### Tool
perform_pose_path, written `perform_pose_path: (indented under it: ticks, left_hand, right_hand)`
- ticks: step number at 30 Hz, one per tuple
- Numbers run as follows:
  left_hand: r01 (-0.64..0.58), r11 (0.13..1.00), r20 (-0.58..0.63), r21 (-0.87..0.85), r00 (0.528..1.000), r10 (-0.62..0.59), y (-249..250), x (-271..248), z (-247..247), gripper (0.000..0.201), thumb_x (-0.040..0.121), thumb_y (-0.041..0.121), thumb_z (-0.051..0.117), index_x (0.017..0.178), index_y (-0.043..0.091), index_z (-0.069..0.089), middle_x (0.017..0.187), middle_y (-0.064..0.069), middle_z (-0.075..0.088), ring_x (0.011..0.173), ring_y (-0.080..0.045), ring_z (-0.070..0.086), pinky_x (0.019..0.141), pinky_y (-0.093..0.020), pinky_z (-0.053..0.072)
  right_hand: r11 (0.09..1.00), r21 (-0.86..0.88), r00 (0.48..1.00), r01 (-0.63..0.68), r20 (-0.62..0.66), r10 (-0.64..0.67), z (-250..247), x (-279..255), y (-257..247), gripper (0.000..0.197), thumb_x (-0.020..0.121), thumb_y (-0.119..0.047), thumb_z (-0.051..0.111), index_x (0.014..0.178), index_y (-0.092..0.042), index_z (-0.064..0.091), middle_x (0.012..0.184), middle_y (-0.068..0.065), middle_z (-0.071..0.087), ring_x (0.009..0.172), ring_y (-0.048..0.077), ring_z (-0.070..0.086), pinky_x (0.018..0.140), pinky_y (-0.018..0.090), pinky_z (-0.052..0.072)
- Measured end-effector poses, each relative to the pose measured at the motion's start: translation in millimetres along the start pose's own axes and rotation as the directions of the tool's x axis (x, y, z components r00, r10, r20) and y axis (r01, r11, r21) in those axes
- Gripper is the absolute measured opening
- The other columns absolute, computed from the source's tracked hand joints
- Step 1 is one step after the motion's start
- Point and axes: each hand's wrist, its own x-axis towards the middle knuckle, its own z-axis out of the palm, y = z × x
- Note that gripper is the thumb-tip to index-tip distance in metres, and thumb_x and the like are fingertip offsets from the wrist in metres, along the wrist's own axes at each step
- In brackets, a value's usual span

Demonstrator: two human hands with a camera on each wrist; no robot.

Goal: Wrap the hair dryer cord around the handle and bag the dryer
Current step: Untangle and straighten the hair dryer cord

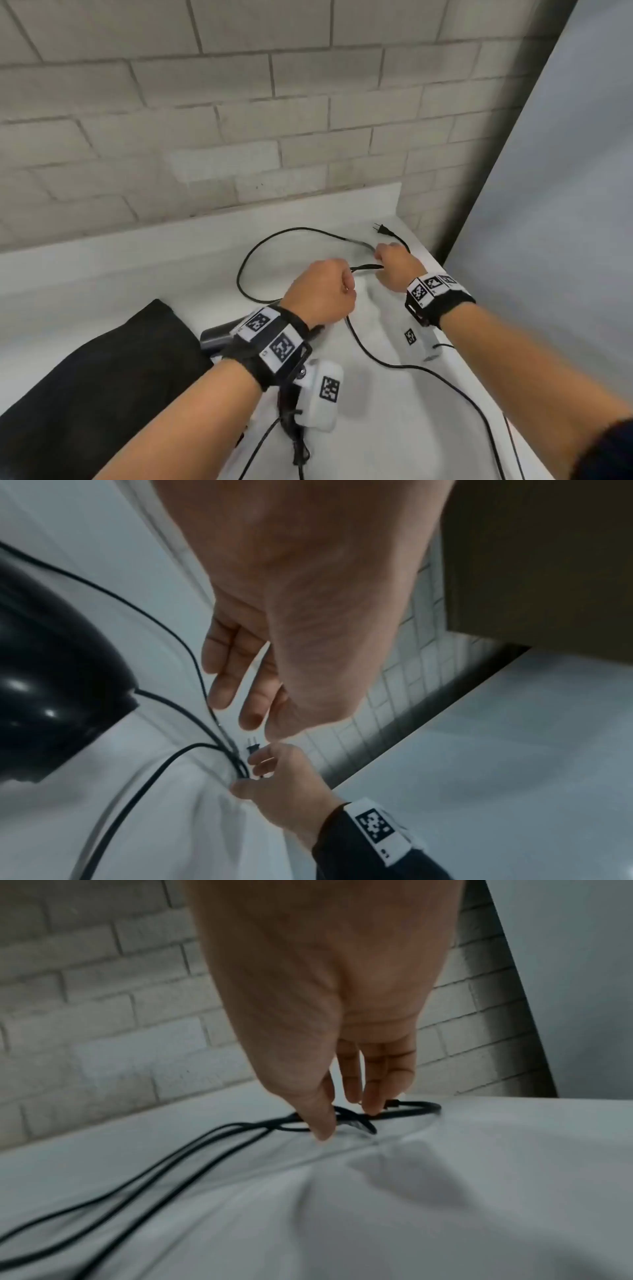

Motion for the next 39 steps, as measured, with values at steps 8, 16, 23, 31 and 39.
perform_pose_path:
  ticks: [8, 16, 23, 31, 39]
  left_hand:
    - [0.090, 0.985, 0.016, 0.145, 0.996, -0.093, 0.4, 48.8, 18.8, 0.040, 0.091, 0.024, 0.062, 0.123, 0.007, 0.046, 0.120, -0.011, 0.055, 0.111, -0.032, 0.057, 0.094, -0.041, 0.048]
    - [-0.060, 0.998, -0.272, 0.015, 0.960, 0.061, 2.9, 34.2, 8.4, 0.032, 0.093, 0.019, 0.064, 0.119, 0.011, 0.049, 0.117, -0.006, 0.057, 0.102, -0.026, 0.060, 0.090, -0.039, 0.049]
    - [-0.187, 0.957, -0.436, -0.221, 0.897, 0.075, 1.4, -16.8, -13.6, 0.028, 0.093, 0.025, 0.068, 0.114, 0.021, 0.049, 0.109, 0.007, 0.047, 0.087, -0.007, 0.059, 0.077, -0.017, 0.048]
    - [-0.346, 0.938, -0.505, -0.007, 0.811, 0.295, 0.1, -86.5, -53.8, 0.002, 0.096, 0.023, 0.062, 0.095, 0.021, 0.063, 0.090, 0.010, 0.055, 0.068, -0.002, 0.051, 0.065, -0.007, 0.037]
    - [-0.331, 0.934, -0.637, -0.132, 0.750, 0.176, -20.6, -143.1, -84.9, 0.007, 0.097, 0.024, 0.054, 0.093, 0.028, 0.058, 0.075, 0.009, 0.053, 0.052, -0.007, 0.046, 0.056, -0.008, 0.036]
  right_hand:
    - [0.995, -0.039, 0.993, 0.096, -0.060, -0.098, -6.5, 2.4, 2.3, 0.008, 0.092, -0.018, 0.055, 0.095, -0.014, 0.062, 0.096, 0.009, 0.064, 0.091, 0.031, 0.062, 0.075, 0.043, 0.054]
    - [0.962, 0.069, 0.955, 0.264, -0.160, -0.251, -70.2, -46.3, -23.8, 0.011, 0.094, -0.028, 0.058, 0.098, -0.017, 0.058, 0.082, 0.000, 0.065, 0.071, 0.021, 0.058, 0.059, 0.032, 0.044]
    - [0.814, 0.497, 0.951, 0.302, -0.101, -0.291, -121.8, -103.0, -51.6, 0.013, 0.094, -0.029, 0.062, 0.090, -0.017, 0.064, 0.074, -0.008, 0.076, 0.059, 0.014, 0.057, 0.055, 0.018, 0.044]
    - [0.555, 0.805, 0.940, 0.211, -0.012, -0.341, -148.6, -147.5, -68.3, 0.013, 0.098, -0.018, 0.055, 0.093, -0.008, 0.061, 0.084, 0.010, 0.077, 0.060, 0.019, 0.063, 0.058, 0.026, 0.051]
    - [0.589, 0.752, 0.955, 0.297, -0.245, -0.169, -127.0, -163.0, -49.1, 0.014, 0.098, -0.014, 0.053, 0.090, -0.010, 0.064, 0.088, 0.002, 0.076, 0.080, 0.015, 0.068, 0.083, 0.035, 0.053]
